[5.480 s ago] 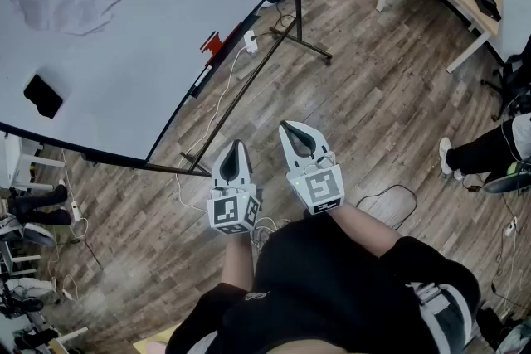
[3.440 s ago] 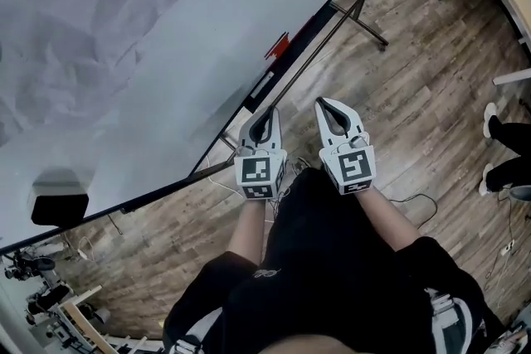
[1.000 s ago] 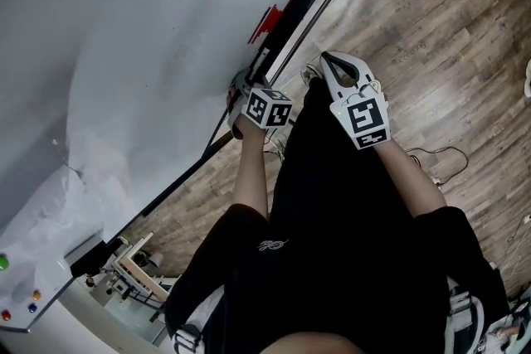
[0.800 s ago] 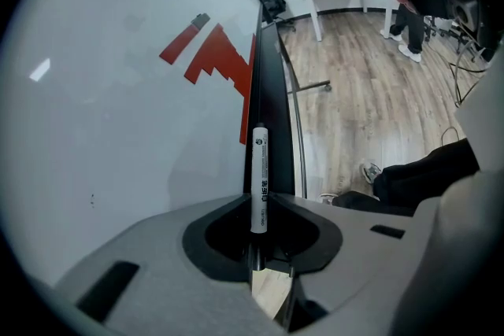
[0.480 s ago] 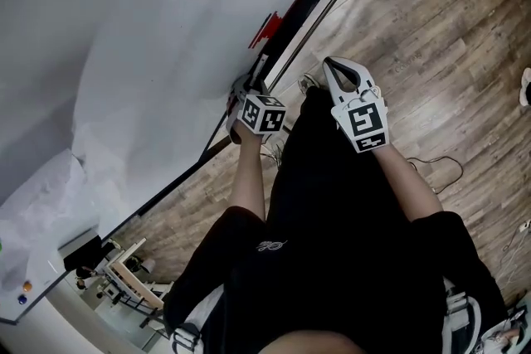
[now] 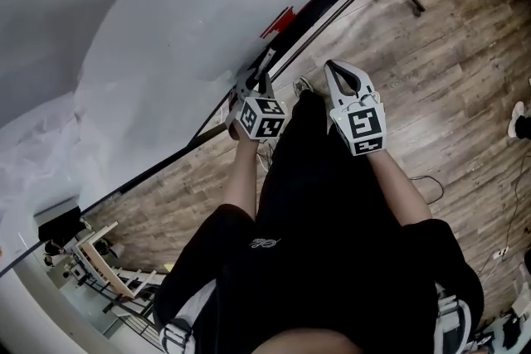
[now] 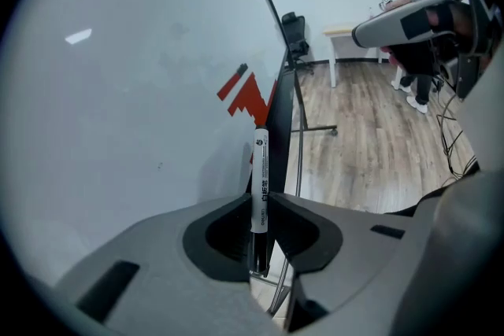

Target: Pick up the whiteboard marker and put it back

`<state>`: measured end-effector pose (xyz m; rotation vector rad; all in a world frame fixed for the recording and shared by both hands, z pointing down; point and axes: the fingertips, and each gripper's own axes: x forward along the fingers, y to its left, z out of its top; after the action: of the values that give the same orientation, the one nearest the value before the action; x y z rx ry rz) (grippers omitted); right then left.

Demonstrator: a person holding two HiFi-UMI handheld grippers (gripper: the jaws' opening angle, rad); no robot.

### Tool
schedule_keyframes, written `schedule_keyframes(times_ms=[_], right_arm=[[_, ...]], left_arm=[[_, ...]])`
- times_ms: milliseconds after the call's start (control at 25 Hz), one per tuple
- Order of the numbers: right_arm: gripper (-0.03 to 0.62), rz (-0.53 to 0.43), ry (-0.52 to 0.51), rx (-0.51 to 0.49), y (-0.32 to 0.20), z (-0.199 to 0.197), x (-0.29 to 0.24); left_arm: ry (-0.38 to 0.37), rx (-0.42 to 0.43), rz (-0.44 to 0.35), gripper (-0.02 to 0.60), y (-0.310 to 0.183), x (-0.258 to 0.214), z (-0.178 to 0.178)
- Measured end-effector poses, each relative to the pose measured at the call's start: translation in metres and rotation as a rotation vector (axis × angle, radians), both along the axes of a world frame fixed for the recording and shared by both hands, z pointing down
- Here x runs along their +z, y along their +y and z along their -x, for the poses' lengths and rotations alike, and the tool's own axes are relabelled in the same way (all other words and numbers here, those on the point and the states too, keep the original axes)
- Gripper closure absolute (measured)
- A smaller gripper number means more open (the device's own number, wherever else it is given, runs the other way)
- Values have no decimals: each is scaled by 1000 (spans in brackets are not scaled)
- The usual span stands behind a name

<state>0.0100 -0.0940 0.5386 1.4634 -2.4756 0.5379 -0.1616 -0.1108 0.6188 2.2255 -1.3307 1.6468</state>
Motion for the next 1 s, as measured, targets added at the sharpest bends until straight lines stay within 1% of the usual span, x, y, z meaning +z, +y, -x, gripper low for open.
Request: schedule_keyframes(times_ms=[120,200,320,480,560,760,1000], right_arm=[[591,-13,-5,-16,-1,4,-6],[591,-27,-14,-29,-3,7,-11],[591,-54,-37,-54,-4,12,-22],[591,-105,-71,-99,-6,18,-44],[591,-127,-85,-119,-6,19,-54],[591,-168,-105,-159,-4,22,-73],[591,-200,-117,-205,-2,21,-86]], left_arm=[[69,-9,-60,517,-3,-16,-5],[137,-10,-104,517,-5,-29,-12],[265,-22,-163,518,-6,-49,-22],[455,-52,-254,518,-8,-81,-36],[524,-55,-301,517,-7,-97,-41],[634,-21,-398,518,-2,-129,-53],[744,24,-454,517,6,-153,-73]])
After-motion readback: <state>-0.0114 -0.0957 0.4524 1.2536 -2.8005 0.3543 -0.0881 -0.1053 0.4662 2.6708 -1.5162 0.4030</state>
